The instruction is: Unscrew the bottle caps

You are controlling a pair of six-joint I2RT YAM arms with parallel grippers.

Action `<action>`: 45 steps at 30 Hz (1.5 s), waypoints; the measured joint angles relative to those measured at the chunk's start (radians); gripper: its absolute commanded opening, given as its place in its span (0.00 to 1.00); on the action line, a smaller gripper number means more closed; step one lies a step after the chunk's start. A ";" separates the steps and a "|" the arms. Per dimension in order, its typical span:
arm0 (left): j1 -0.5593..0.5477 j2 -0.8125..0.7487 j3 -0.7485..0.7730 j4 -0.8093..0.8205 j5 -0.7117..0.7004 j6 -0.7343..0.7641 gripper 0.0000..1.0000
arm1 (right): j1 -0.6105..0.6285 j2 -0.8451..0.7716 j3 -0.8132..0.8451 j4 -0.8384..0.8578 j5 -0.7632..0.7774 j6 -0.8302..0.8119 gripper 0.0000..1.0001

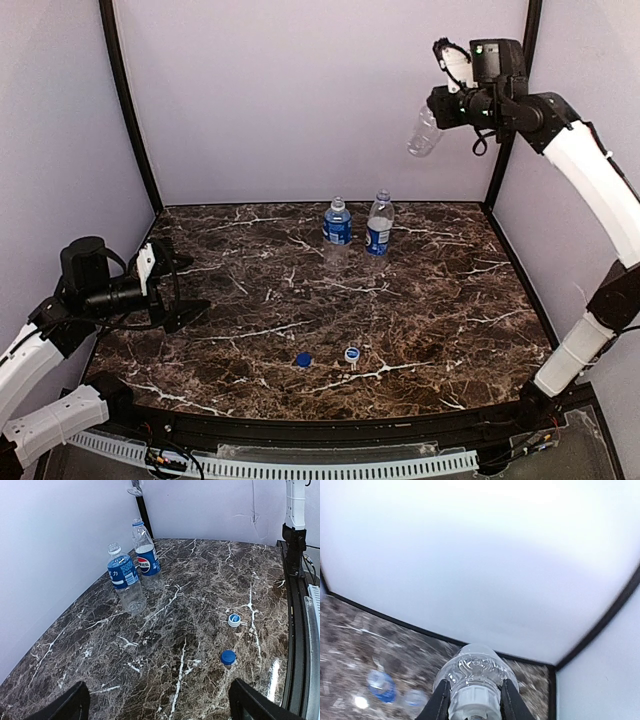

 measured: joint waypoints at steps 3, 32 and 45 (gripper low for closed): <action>0.000 0.003 0.004 0.002 0.000 0.006 0.97 | 0.174 -0.027 0.083 0.078 -0.096 -0.028 0.00; 0.013 0.051 0.128 -0.097 0.171 0.026 0.95 | 0.604 0.476 0.333 0.096 -0.890 0.182 0.00; 0.013 0.051 0.112 -0.104 0.180 0.010 0.57 | 0.604 0.496 0.330 0.161 -0.906 0.217 0.27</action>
